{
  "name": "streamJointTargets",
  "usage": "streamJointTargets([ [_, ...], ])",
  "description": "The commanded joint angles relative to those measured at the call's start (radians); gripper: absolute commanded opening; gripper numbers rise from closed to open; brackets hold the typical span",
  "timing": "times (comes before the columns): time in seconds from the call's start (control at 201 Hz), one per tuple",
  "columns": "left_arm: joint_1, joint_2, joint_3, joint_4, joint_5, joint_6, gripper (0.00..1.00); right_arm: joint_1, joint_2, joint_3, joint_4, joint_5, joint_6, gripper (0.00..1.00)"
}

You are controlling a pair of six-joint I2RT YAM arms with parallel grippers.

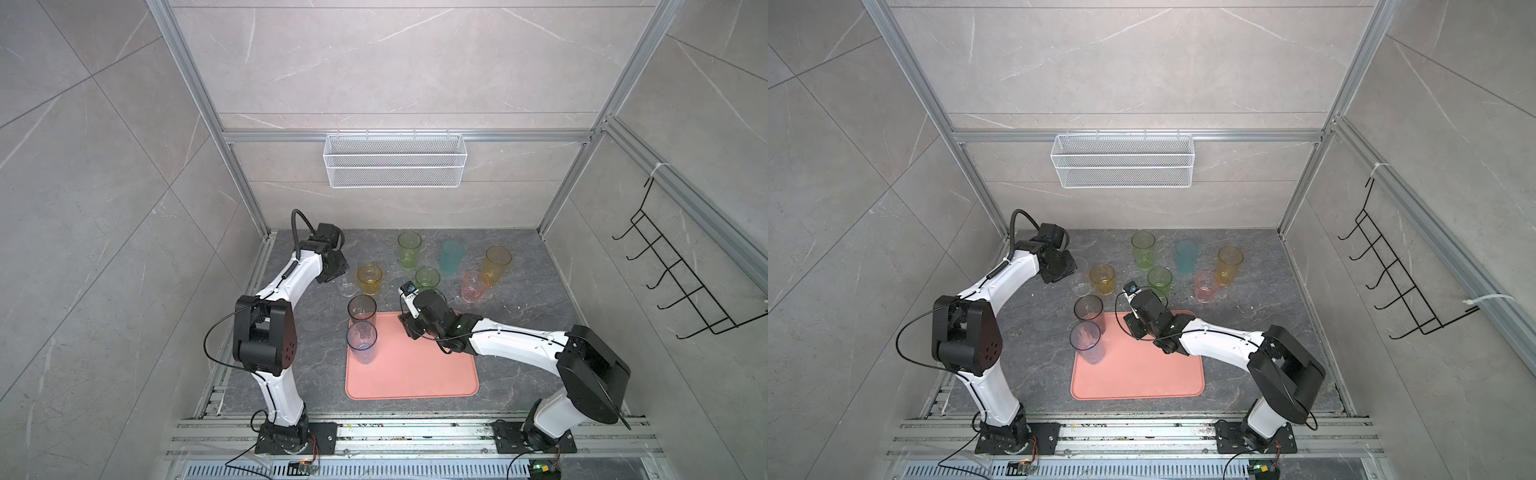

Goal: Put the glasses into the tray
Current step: 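Lower the left gripper fingers into the clear cup's rim and close, then lift the clear cup with the left gripper and carry it toward the tray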

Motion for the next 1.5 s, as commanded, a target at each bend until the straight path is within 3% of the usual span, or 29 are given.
streamJointTargets([
  [0.0, 0.009, 0.0, -0.002, -0.002, 0.025, -0.013, 0.24, 0.006, -0.007, 0.022, -0.005, -0.006, -0.01, 0.6],
  [0.349, 0.027, -0.024, -0.016, -0.007, 0.019, -0.01, 0.11, 0.009, -0.002, 0.024, -0.004, -0.009, -0.009, 0.6],
  [0.812, 0.058, -0.101, -0.02, -0.062, -0.024, 0.024, 0.04, 0.009, 0.004, 0.03, -0.009, -0.007, -0.008, 0.6],
  [1.494, 0.067, -0.265, 0.091, -0.527, -0.15, 0.173, 0.01, 0.014, 0.011, 0.034, -0.008, -0.01, -0.003, 0.6],
])
